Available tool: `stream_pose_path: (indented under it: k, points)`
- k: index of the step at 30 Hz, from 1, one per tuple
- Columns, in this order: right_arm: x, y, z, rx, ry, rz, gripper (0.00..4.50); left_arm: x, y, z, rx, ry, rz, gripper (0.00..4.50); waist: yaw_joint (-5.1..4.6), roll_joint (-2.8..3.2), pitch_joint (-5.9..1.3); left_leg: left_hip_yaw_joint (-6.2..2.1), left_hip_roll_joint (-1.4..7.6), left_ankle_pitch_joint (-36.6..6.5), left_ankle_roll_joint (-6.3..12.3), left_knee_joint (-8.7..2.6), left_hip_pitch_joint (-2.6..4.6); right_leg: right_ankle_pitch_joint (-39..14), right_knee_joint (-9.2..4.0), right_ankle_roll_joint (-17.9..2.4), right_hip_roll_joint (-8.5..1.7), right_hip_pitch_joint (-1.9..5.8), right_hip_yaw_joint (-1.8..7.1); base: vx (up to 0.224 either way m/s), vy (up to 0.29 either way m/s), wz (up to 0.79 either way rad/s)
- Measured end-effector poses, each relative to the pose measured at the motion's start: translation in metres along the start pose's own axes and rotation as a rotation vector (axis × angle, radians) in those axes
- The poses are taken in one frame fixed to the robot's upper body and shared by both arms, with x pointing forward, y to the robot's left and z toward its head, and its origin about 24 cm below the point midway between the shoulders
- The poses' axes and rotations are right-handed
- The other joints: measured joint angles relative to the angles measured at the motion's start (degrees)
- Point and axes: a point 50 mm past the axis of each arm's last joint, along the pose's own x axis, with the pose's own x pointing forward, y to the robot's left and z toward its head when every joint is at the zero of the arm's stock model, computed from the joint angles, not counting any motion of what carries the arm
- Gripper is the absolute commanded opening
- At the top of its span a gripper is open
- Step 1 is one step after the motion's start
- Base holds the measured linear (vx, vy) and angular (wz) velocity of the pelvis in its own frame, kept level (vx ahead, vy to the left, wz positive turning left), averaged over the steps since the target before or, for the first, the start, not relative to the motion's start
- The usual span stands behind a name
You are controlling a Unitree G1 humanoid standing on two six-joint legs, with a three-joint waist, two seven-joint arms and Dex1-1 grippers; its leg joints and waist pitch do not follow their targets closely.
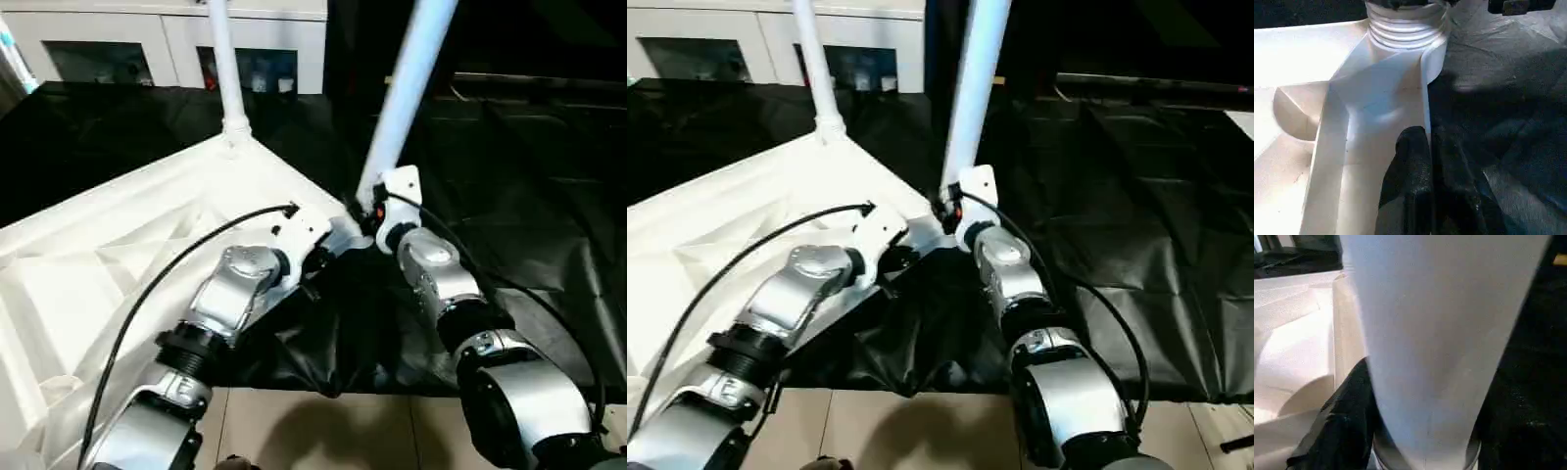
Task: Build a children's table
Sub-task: Insert table leg to table base
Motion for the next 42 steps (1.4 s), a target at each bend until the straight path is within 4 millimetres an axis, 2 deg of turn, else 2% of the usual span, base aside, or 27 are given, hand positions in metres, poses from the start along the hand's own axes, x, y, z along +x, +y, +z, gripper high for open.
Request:
stream_pose_path:
  k: [6,14,26,33,39,42]
  points:
    - [-0.004,-0.003,-0.013,0.032,0.070,0.025,3.50,-0.004,0.001,0.001,0.026,-0.007,-0.041,0.00,0.12,0.01,0.01,0.13,0.00,0.0,0.09,0.09,-0.41,0.0,0.01,0.0,0.00,-0.31,0.06,0.000,0.000,0.00]
    - [-0.012,-0.009,-0.012,-0.006,0.065,0.161,4.12,-0.008,0.003,-0.001,0.040,-0.009,-0.086,0.00,0.21,0.01,0.01,0.14,0.03,0.0,0.22,0.27,-0.61,0.1,0.08,0.0,0.00,-0.43,0.04,0.000,0.000,0.00]
    - [-0.052,-0.032,-0.014,-0.166,0.107,0.444,4.12,-0.021,0.003,-0.008,0.123,-0.017,-0.282,0.00,1.54,0.11,0.03,0.12,0.08,-0.3,0.81,1.11,-0.95,0.2,0.14,0.2,-0.05,-0.42,0.05,0.000,0.000,0.00]
    - [-0.075,-0.031,-0.016,-0.209,0.139,0.612,4.12,-0.029,0.000,-0.013,0.169,-0.006,-0.429,0.00,2.44,0.30,0.01,0.12,0.08,-0.3,0.81,1.37,-1.02,0.4,0.16,0.2,-0.10,-0.39,0.06,0.000,0.000,0.00]
    - [-0.086,-0.032,-0.015,-0.213,0.158,0.691,4.12,-0.032,-0.002,-0.015,0.201,-0.008,-0.496,0.00,2.79,0.48,0.03,0.12,0.09,-0.3,0.80,1.54,-1.01,0.6,0.16,0.2,-0.12,-0.37,0.20,0.000,0.000,0.00]
    - [-0.091,-0.032,-0.014,-0.232,0.179,0.731,3.77,-0.033,-0.002,-0.017,0.211,-0.003,-0.526,0.00,3.14,0.56,-0.02,0.13,0.08,-0.3,0.80,1.56,-1.00,0.6,0.16,0.3,-0.12,-0.37,0.23,0.000,0.000,0.00]
